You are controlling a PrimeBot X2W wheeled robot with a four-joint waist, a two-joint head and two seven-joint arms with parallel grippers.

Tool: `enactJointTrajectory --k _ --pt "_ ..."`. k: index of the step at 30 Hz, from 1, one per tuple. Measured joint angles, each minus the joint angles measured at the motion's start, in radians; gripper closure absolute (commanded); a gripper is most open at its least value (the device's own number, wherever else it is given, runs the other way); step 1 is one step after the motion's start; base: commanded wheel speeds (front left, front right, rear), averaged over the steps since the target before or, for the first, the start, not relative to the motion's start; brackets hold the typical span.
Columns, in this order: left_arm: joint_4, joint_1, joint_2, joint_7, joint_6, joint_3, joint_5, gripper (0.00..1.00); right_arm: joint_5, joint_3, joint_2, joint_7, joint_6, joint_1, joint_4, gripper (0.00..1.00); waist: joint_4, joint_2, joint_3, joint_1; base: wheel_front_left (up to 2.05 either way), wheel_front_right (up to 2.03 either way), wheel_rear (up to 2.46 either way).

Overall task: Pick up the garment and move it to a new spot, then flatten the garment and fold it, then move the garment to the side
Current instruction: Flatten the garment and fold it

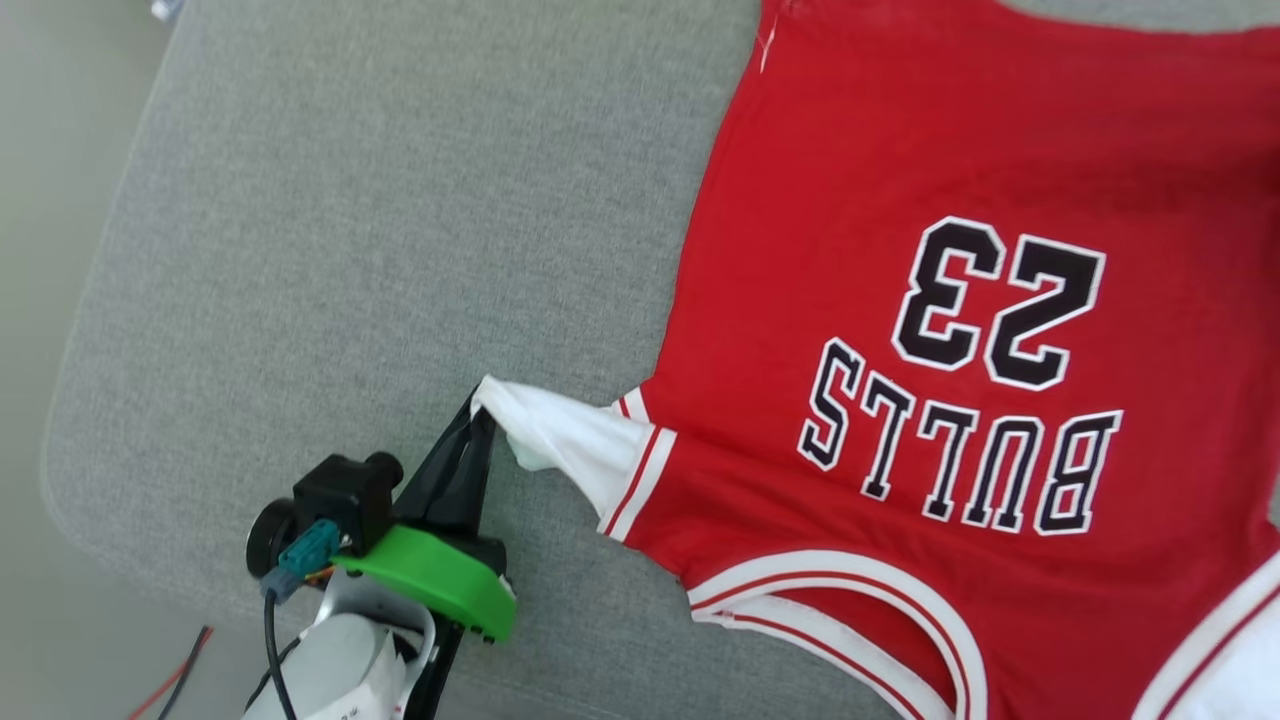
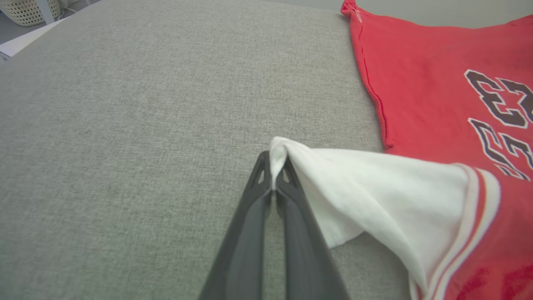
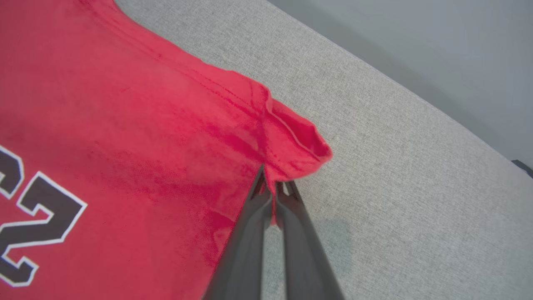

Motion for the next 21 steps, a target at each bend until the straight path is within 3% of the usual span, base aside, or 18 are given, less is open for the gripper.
enactJointTrajectory --k 13,21 --pt "-0.002 0.108 0.051 0.011 0.029 0.011 -0.007 1.0 0.141 0.075 -0.217 -0.136 0.0 0.359 -0.175 1.0 -0.094 0.0 -0.183 -0.0002 0.0 0.0 0.0" --pt "-0.016 0.162 0.063 0.012 0.058 0.016 -0.011 1.0 0.216 0.026 -0.261 -0.201 0.0 0.664 -0.196 1.0 -0.156 0.0 -0.252 -0.0002 0.0 0.0 0.0"
